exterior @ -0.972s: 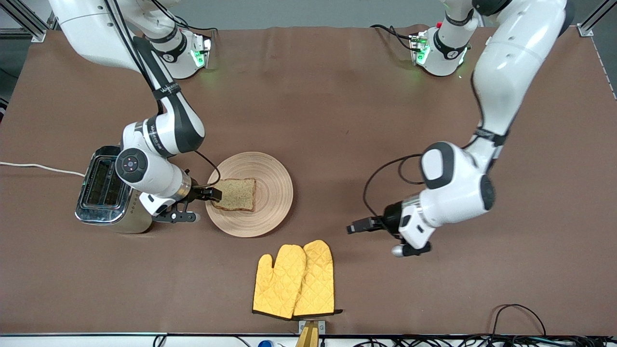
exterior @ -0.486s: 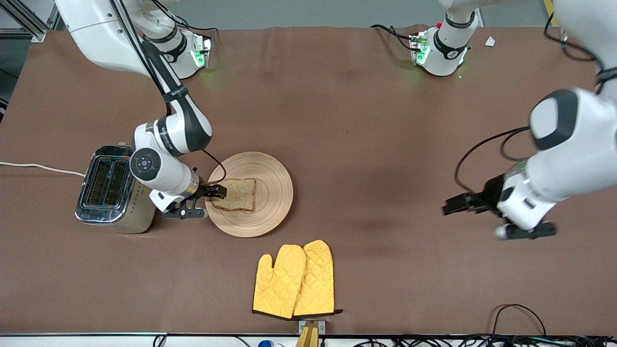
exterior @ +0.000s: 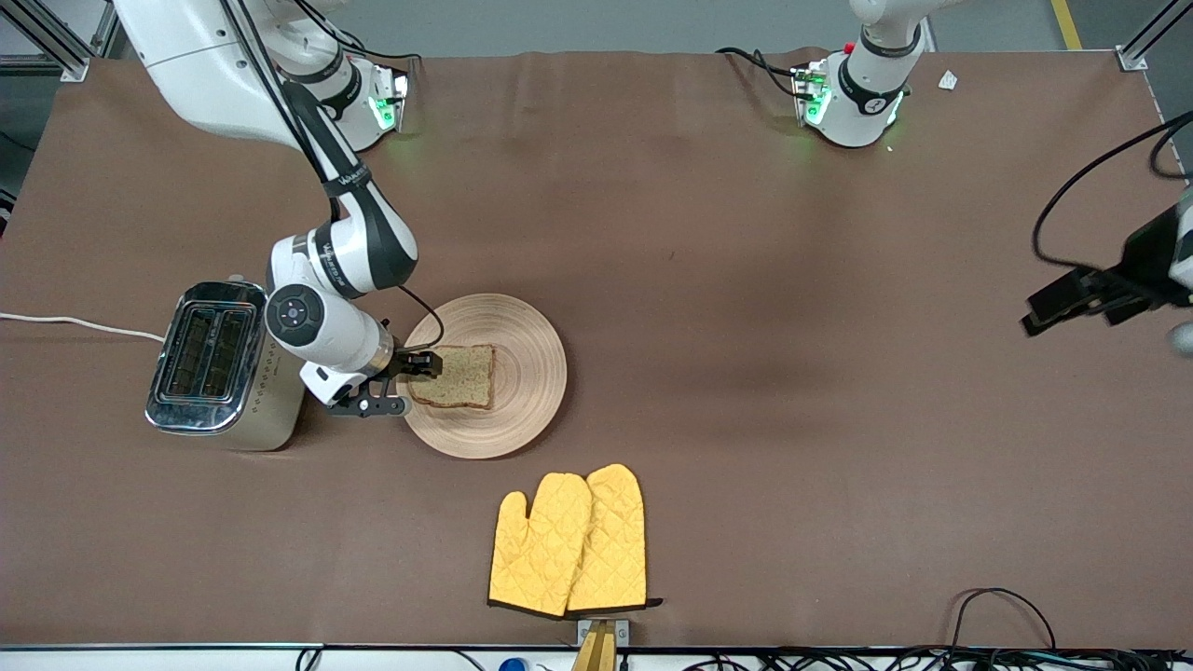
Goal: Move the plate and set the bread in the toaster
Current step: 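Grasp the bread slice with the right gripper while the left gripper withdraws, then lift the bread with the right gripper and carry it over the toaster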
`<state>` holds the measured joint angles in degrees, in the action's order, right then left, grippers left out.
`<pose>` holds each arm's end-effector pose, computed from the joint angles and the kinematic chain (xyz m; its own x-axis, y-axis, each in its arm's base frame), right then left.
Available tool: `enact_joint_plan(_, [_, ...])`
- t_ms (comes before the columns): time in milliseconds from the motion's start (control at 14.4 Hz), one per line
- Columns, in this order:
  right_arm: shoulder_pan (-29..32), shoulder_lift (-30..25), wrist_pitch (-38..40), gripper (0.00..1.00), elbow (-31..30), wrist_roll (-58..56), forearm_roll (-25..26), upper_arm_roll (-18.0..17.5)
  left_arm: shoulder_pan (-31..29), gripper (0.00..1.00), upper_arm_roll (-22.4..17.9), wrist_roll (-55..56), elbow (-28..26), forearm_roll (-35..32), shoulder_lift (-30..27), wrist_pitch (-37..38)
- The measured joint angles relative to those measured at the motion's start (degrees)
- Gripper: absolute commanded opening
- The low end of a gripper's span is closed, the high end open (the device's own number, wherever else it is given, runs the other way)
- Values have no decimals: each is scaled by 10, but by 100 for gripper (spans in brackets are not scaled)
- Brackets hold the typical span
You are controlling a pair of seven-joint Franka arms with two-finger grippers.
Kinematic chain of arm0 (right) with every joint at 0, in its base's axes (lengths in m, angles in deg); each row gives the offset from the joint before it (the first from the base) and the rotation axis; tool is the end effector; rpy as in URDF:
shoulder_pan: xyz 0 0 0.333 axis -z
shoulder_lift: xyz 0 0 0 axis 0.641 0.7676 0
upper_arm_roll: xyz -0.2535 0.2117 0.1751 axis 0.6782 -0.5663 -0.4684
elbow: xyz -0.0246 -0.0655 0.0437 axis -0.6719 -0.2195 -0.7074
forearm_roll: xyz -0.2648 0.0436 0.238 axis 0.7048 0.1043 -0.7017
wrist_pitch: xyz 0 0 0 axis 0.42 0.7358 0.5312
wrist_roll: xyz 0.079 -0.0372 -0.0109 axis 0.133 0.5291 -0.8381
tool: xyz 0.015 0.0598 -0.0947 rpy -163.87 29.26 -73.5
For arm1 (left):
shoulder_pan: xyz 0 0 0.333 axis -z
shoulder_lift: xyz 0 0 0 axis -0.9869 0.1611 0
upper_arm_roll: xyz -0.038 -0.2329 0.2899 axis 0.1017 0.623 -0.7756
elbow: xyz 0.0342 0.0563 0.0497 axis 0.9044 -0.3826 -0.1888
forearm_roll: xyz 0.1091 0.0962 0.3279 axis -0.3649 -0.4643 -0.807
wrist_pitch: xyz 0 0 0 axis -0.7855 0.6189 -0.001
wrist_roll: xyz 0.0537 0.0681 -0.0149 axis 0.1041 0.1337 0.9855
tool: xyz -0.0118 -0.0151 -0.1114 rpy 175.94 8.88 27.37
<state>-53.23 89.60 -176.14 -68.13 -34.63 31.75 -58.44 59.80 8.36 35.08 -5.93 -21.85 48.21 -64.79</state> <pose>0.5927 0.1952 0.3087 0.9965 0.0022 -0.0839 -0.0028 -0.9982 -0.0597 0.5758 -0.0154 0.6871 0.9903 0.1169 0.0749 0.1150 -0.9929 0.0290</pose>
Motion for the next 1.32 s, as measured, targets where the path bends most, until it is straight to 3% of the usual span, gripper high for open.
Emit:
enact_joint_plan(347, [-3,3,-4,57,-5,0,0,0,-9,100,-7,-35,-1,0,-63,75])
enact_joint_plan(556, [-4,8,-6,42,-5,0,0,0,74,100,-94,-59,-20,0,-93,100])
enact_joint_plan(694, [-4,10,-8,39,-5,0,0,0,137,100,-152,-64,-38,0,-106,101])
enact_joint_plan(833, [-4,13,-12,32,-5,0,0,1,175,100,-186,-64,-46,0,-110,99])
enact_joint_plan(1111, [-4,16,-17,3,-5,0,0,3,184,100,-199,-65,-56,0,-101,70])
enact_joint_plan(1319, [-4,16,-17,0,-5,0,0,3,186,100,-198,-65,-57,7,-95,66])
